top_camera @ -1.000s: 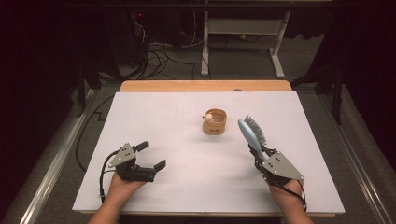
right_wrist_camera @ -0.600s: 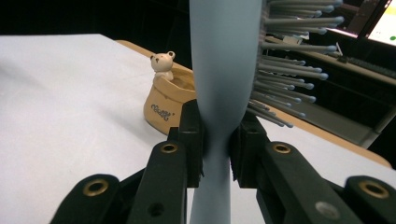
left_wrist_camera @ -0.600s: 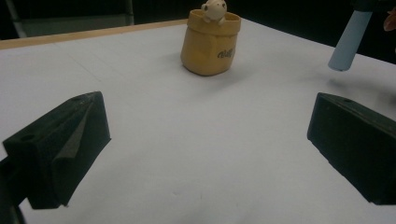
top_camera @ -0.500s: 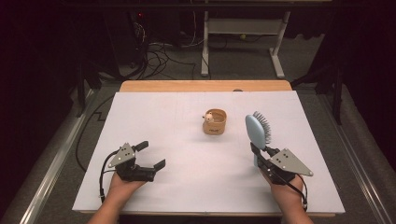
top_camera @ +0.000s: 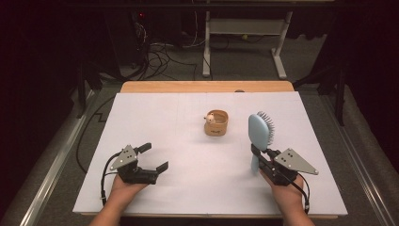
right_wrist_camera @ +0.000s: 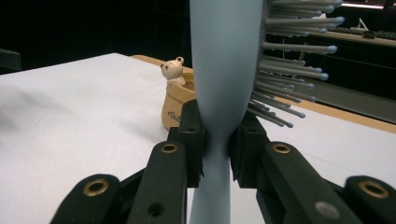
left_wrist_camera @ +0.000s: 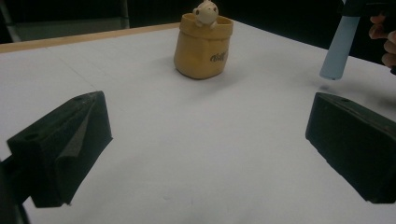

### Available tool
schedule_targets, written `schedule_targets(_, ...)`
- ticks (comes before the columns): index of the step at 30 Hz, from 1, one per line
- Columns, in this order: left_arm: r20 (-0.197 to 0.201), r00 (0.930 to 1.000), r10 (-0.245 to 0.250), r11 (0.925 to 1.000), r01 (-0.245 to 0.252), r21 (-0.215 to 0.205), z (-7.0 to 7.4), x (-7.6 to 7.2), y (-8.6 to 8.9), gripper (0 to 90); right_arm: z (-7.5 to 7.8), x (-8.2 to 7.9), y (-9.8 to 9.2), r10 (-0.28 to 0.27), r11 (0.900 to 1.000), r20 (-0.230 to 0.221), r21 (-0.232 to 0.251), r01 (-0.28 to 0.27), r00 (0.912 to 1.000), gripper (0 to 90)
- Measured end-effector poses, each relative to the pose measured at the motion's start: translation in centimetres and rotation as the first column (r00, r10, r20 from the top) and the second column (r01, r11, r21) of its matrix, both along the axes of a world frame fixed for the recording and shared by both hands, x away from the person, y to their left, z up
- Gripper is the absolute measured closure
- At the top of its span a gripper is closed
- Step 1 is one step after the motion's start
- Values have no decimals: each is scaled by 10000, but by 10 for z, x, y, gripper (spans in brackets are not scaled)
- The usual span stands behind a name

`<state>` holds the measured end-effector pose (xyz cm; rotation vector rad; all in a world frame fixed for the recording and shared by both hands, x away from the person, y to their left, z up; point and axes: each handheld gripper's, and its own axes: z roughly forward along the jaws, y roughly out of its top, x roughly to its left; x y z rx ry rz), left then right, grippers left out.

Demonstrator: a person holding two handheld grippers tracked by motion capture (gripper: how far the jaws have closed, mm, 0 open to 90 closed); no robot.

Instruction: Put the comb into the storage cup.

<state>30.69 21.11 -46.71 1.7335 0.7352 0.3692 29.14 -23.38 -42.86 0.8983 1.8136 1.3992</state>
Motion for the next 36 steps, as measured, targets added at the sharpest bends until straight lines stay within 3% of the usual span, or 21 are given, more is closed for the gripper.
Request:
schedule_targets(7, 573, 9984, -6, 9998, -6, 204, 2, -3, -4, 2, -1, 0, 3, 78, 10000, 0, -14, -78, 10000, 784)
schedule_targets(17, 578, 9983, -12, 9994, -9, 360, 5, -3, -7, 2, -1, 0, 11, 229, 9994, 98, -246, -226, 9997, 784)
schedule_targets(23, 632, 9979, 115, 9999, -120, 70, 7, -4, -7, 2, -1, 1, 15, 303, 9994, 64, -161, -302, 9995, 784)
schedule_targets(29, 462, 9989, 80, 10000, -81, 22, 7, -3, -7, 2, 1, 3, 26, 507, 9985, 153, -229, -503, 9986, 784)
schedule_targets(36, 553, 9985, 9, 10000, -9, 3, 8, -5, -8, 2, 2, 6, 42, 830, 9959, 238, -393, -821, 9963, 784)
